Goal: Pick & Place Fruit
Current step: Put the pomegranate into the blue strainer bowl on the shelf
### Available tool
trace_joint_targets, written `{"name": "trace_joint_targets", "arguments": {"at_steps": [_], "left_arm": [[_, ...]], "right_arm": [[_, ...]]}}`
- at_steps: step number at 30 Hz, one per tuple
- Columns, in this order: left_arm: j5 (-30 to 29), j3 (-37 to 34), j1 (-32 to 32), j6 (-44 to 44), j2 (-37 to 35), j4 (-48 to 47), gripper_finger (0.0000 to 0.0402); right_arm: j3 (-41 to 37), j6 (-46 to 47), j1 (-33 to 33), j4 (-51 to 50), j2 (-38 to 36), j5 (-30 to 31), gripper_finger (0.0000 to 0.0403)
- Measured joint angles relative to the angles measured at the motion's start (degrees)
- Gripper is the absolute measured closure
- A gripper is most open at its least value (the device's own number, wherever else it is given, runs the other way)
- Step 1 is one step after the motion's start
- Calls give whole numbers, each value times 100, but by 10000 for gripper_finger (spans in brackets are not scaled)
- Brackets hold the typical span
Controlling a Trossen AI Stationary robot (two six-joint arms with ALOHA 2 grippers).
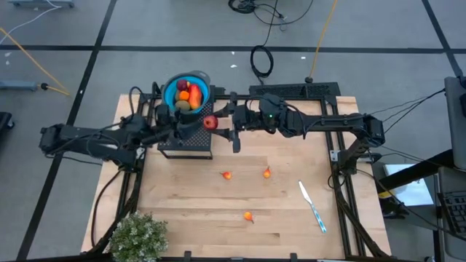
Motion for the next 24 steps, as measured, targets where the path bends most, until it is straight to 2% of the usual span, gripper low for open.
{"name": "trace_joint_targets", "arguments": {"at_steps": [9,24], "left_arm": [[393,465,65,-164,449,6,130],[876,521,68,-241,450,-175,130]], "right_arm": [[15,2,-2,28,-35,11,209],[11,134,-11,-68,-20,-20,209]]}}
